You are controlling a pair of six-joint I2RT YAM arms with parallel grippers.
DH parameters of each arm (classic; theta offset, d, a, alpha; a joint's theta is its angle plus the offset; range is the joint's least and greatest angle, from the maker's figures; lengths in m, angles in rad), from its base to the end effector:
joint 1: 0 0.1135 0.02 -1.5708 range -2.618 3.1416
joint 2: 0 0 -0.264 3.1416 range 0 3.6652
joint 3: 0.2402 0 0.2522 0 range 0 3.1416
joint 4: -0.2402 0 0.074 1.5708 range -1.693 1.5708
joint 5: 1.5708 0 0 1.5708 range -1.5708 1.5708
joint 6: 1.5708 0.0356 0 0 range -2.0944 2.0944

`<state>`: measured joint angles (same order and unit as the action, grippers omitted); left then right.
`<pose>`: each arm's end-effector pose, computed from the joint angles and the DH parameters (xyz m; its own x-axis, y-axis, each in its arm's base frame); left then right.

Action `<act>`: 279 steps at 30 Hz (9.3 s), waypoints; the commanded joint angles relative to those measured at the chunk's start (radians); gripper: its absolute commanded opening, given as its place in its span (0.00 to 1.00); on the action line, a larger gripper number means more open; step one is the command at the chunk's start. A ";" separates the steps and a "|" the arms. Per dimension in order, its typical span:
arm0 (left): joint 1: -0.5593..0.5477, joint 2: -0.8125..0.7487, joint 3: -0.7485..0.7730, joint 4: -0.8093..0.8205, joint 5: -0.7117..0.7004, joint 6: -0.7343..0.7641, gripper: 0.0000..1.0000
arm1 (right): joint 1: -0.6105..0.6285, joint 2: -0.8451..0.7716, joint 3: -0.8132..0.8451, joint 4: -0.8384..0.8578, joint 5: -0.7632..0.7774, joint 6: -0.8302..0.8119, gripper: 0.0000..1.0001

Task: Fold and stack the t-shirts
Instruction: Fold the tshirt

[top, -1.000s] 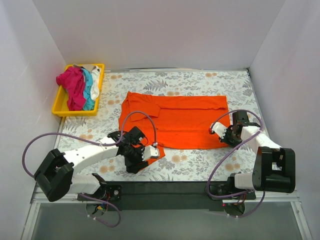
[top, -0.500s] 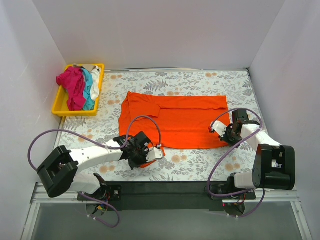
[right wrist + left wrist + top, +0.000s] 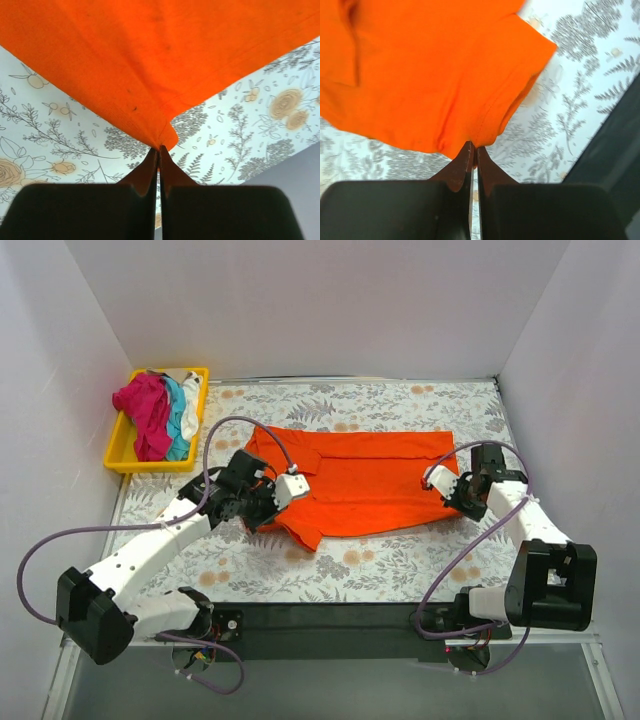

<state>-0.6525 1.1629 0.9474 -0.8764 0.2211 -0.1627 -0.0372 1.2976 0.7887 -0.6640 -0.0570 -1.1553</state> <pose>0.1681 -0.1383 0.2656 -0.8048 0.4161 -0.4232 0.5496 0.7917 -0.2667 0.2343 -0.0067 0.1998 -0.3857 -0.8997 -0.2045 -0.8368 0.4344 -0.3333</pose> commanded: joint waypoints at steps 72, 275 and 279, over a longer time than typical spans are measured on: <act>0.308 0.636 0.525 0.313 0.235 0.046 0.41 | -0.105 0.545 0.659 -0.244 -0.198 0.282 0.53; 0.189 0.986 0.804 0.267 0.058 -0.390 0.29 | -0.107 0.758 0.866 -0.413 -0.244 0.378 0.20; 0.171 1.050 0.879 0.283 0.073 -0.408 0.34 | -0.104 0.756 0.868 -0.413 -0.242 0.379 0.20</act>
<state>-0.4644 2.1887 1.7760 -0.6216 0.2642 -0.5514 -0.1474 2.1044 1.6573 -1.0767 -0.2935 -0.7662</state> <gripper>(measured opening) 0.333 0.203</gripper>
